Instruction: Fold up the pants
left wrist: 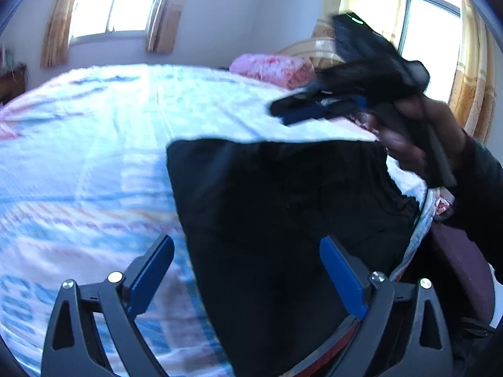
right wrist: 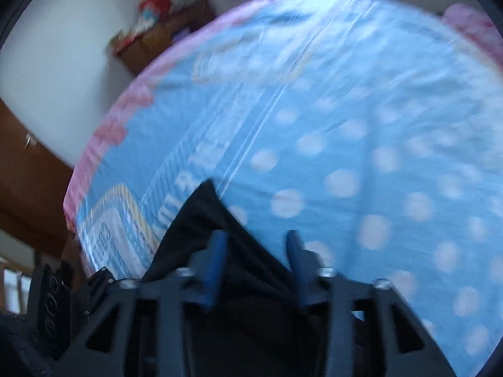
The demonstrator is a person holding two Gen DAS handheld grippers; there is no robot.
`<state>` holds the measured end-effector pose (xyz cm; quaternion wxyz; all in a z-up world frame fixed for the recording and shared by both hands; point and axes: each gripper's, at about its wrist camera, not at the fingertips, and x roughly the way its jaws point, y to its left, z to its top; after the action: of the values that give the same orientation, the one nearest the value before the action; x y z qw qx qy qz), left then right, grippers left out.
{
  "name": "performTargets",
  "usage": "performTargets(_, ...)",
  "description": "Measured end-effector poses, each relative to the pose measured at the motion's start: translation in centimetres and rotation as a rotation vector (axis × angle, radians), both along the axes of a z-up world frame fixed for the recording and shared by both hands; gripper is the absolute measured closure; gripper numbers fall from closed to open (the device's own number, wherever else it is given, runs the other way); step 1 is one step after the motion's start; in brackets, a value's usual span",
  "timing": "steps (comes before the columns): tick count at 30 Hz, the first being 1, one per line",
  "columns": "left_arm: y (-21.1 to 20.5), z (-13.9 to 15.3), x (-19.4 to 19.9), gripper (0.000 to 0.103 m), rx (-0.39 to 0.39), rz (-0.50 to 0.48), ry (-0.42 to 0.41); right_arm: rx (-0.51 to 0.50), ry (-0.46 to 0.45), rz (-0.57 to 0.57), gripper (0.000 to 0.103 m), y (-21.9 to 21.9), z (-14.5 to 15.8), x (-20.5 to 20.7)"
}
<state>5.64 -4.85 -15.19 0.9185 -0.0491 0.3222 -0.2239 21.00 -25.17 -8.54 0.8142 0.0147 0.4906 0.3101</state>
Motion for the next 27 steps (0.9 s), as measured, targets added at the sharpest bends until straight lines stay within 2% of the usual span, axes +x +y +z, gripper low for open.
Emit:
performTargets(3,0.0,-0.7,0.8,0.006,0.124,0.073,0.043,0.109,0.034,0.043,0.058,-1.6,0.5,-2.7)
performTargets(4,0.3,-1.2,1.1,0.006,0.131,0.090,0.063,0.106,0.061,0.066,0.058,-1.3,-0.1,-3.3)
performTargets(7,1.1,-2.2,1.6,0.006,0.110,0.102,0.113,-0.035,0.117,0.035,0.058,-0.7,-3.4,-3.6)
performTargets(9,1.3,-2.0,1.4,0.006,0.089,0.103,0.107,-0.047,0.143,-0.001,0.058,-1.2,-5.0,-3.1)
performTargets(11,1.3,-2.0,1.3,0.006,0.117,0.100,0.105,-0.045,0.129,-0.007,0.058,-1.0,-4.2,-3.0)
performTargets(14,1.5,-2.2,1.3,0.003,0.124,0.113,0.120,-0.029,0.052,0.053,0.058,0.8,-1.6,-3.6)
performTargets(17,0.6,-2.3,1.3,0.001,0.140,0.122,0.131,-0.014,0.046,0.101,0.058,3.5,-0.7,-2.6)
performTargets(21,0.5,-2.4,1.5,0.000,0.161,0.122,0.133,-0.092,0.019,0.108,0.058,7.4,-2.0,0.3)
performTargets(27,0.2,-2.4,1.9,0.000,0.176,0.118,0.141,-0.143,0.079,0.095,0.058,10.3,-4.8,3.6)
